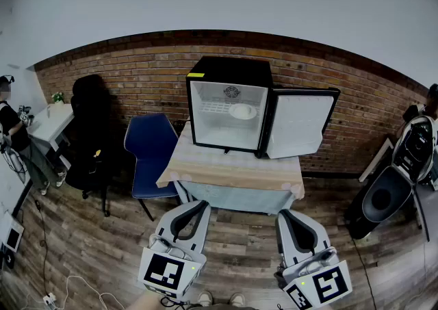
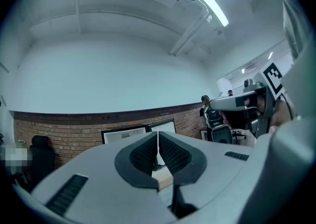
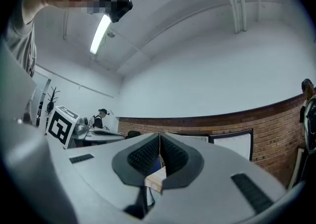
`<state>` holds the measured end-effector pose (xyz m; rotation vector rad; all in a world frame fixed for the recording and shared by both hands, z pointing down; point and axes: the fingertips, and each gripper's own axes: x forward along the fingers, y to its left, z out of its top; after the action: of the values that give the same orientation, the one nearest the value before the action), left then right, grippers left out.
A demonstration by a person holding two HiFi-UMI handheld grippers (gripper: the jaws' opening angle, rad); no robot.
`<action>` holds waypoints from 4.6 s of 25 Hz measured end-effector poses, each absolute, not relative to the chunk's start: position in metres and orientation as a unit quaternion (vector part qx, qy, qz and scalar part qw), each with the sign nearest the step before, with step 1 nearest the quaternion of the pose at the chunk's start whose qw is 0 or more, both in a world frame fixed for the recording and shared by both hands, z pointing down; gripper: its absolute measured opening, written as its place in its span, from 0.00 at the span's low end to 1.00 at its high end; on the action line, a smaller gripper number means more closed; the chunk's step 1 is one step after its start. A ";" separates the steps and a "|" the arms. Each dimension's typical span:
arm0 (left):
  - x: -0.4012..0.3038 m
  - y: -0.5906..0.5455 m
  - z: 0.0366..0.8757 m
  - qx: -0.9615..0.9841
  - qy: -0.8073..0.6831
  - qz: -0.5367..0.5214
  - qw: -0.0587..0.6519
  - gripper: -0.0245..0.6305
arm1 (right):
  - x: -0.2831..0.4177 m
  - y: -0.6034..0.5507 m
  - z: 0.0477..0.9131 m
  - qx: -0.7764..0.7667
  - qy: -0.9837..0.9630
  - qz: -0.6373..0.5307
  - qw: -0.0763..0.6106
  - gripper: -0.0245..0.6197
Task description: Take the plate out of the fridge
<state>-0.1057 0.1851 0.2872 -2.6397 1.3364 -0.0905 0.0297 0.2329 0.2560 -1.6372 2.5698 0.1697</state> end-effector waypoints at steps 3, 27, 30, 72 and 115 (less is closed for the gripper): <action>-0.104 0.188 0.281 -0.887 0.452 -0.033 0.090 0.07 | 0.032 0.236 0.252 -0.541 0.837 0.058 0.056 0.09; -0.052 0.187 0.307 -0.881 0.464 -0.051 0.081 0.07 | 0.083 0.216 0.281 -0.529 0.846 0.059 0.036 0.09; -0.045 0.182 0.304 -0.874 0.474 -0.050 0.093 0.07 | 0.094 0.215 0.284 -0.528 0.846 0.061 0.037 0.09; -0.026 0.025 0.340 -0.884 0.458 -0.068 0.061 0.07 | 0.112 0.053 0.319 -0.539 0.841 0.040 0.011 0.09; -0.046 -0.248 0.349 -0.924 0.376 -0.069 0.009 0.07 | 0.077 -0.211 0.316 -0.603 0.798 0.011 -0.025 0.09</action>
<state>-0.0456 -0.2484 0.3493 -2.8860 1.1752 -0.2149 0.0768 -0.2113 0.3156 -1.9242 2.5463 0.0338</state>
